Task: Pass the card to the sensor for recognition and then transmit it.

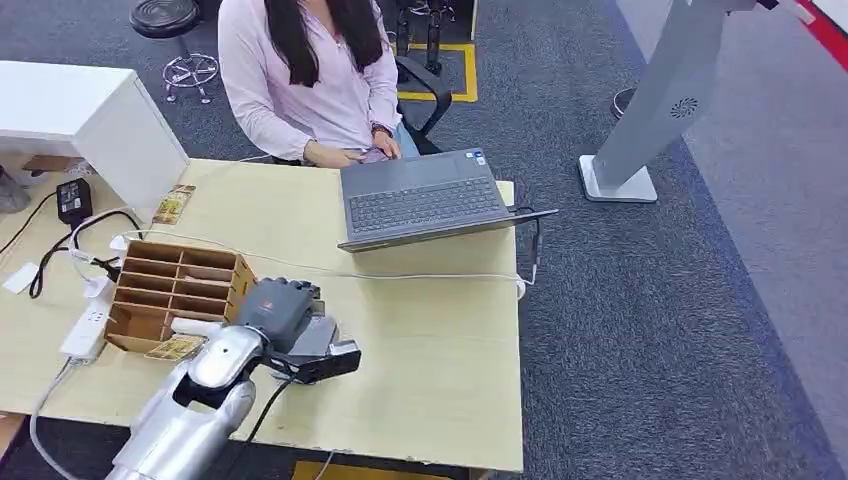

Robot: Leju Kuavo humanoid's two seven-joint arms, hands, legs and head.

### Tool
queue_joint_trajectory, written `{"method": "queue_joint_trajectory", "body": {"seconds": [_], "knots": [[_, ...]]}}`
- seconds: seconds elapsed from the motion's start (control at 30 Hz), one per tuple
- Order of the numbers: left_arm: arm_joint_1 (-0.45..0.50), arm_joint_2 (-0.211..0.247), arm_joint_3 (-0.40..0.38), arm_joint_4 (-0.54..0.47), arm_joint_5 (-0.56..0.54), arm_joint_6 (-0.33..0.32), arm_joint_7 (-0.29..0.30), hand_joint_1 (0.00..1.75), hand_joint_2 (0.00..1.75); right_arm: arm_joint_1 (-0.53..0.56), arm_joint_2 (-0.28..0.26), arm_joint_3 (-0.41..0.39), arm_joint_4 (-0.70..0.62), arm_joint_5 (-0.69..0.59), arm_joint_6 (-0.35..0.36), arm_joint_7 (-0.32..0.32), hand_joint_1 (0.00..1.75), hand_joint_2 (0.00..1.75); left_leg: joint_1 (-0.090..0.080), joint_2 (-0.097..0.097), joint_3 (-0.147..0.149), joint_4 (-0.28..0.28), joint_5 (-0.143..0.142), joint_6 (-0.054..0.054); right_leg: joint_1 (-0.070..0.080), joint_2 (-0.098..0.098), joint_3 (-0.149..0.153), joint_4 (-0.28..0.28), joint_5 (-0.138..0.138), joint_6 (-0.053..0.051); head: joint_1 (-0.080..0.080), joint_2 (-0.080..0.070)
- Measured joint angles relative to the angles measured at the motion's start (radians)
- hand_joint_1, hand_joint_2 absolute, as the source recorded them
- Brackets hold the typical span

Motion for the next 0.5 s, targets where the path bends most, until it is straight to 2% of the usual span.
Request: {"method": "queue_joint_trajectory", "body": {"seconds": [0.5], "knots": [[0.042,0.018,-0.029,-0.007,0.057,-0.021,-0.015,1.75,1.75,0.0,0.0,-0.013,0.0,0.009,0.0,0.0,0.0,1.75,0.0,0.0,0.0,0.0,0.0,0.0,0.0,-0.001,0.001,0.0,0.0,0.0,0.0,0.0]]}}
